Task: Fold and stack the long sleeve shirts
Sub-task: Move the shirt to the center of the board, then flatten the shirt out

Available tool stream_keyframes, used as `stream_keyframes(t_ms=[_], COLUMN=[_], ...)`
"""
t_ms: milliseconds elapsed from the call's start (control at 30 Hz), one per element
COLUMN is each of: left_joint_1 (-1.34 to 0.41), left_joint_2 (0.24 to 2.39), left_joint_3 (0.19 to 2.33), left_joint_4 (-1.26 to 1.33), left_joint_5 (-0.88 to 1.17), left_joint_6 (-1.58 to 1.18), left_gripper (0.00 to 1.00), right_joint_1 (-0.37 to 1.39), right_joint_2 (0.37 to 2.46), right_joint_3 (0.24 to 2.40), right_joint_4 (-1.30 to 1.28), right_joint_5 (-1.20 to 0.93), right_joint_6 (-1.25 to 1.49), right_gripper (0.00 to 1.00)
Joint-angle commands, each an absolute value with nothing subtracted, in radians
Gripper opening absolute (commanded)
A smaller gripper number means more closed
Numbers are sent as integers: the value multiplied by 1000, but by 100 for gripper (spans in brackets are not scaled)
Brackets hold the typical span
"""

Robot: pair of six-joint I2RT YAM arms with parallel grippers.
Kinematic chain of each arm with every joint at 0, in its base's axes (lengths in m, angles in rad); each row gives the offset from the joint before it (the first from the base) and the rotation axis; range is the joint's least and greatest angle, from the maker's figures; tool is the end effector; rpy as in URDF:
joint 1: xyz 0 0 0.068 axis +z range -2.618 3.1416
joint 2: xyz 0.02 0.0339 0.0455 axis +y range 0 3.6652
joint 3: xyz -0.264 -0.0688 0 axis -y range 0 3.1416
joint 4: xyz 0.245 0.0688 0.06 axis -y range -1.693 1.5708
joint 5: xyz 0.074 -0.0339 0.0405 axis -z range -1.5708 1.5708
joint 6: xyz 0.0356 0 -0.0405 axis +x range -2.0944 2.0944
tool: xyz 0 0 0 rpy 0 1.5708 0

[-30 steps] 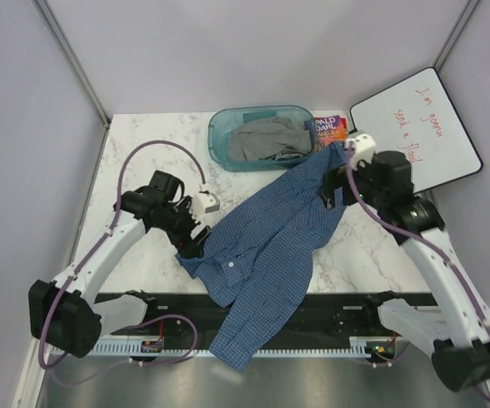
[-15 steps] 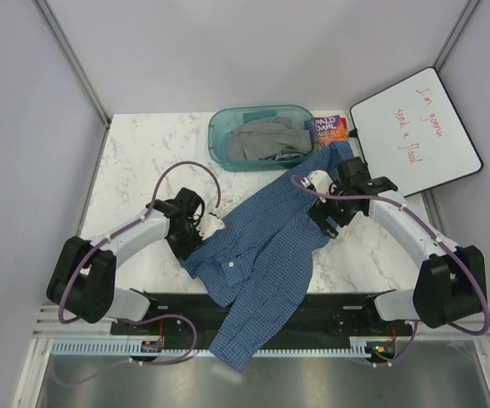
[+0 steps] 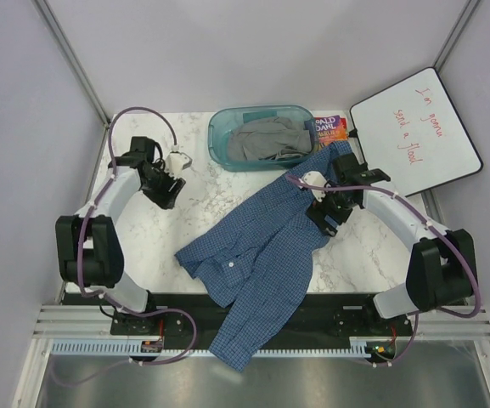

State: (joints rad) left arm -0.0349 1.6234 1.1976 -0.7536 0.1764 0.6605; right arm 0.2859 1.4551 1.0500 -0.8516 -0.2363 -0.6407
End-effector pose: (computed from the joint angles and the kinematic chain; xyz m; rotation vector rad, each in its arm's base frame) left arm 0.3230 -0.0175 0.2298 0.9700 2.5368 -0.0628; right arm 0.2585 0.0847 0.2310 -1.2898 2.4649 0.2473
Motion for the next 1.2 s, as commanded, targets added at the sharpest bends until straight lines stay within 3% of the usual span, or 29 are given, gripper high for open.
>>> stream_keyframes(t_ms=[0, 167, 367, 433, 567, 600, 667, 767, 833, 933, 967, 1000, 1067, 1100, 1167], left_joint_1=[-131, -400, -500, -500, -489, -474, -393, -239, -174, -107, -103, -101, -101, -103, -121], left_joint_2=[1467, 1324, 1391, 1434, 1483, 1492, 1543, 1653, 1719, 1810, 1815, 1792, 1726, 1694, 1583], left_joint_3=[1174, 964, 855, 833, 772, 770, 811, 956, 1049, 1222, 1286, 1307, 1327, 1325, 1310], left_joint_4=[-968, -893, -775, -747, -634, -614, -572, -564, -563, -623, -647, -675, -738, -768, -846], left_joint_5=[472, 397, 240, 166, 36, 5, -20, -6, -3, 40, 57, 125, 211, 316, 392], left_joint_6=[710, 637, 600, 620, 682, 692, 706, 698, 686, 646, 628, 623, 615, 618, 632], left_gripper=[75, 83, 81, 75, 49, 39, 30, 5, 2, 10, 18, 35, 49, 69, 76], right_joint_1=[293, 301, 348, 362, 414, 429, 480, 569, 639, 702, 703, 701, 675, 657, 586], right_joint_2=[1502, 1545, 1646, 1672, 1733, 1739, 1744, 1726, 1707, 1661, 1634, 1615, 1554, 1536, 1499], right_joint_3=[1129, 1115, 1085, 1080, 1057, 1049, 1014, 967, 954, 992, 1012, 1032, 1092, 1110, 1170], right_joint_4=[-888, -897, -830, -818, -811, -813, -811, -825, -834, -868, -902, -907, -934, -949, -997], right_joint_5=[-331, -351, -229, -213, -203, -199, -216, -267, -302, -422, -446, -451, -437, -437, -437], right_joint_6=[-663, -695, -666, -660, -652, -650, -647, -637, -623, -592, -574, -557, -543, -545, -552], right_gripper=[90, 89, 87, 86, 76, 67, 54, 44, 40, 41, 45, 46, 52, 54, 60])
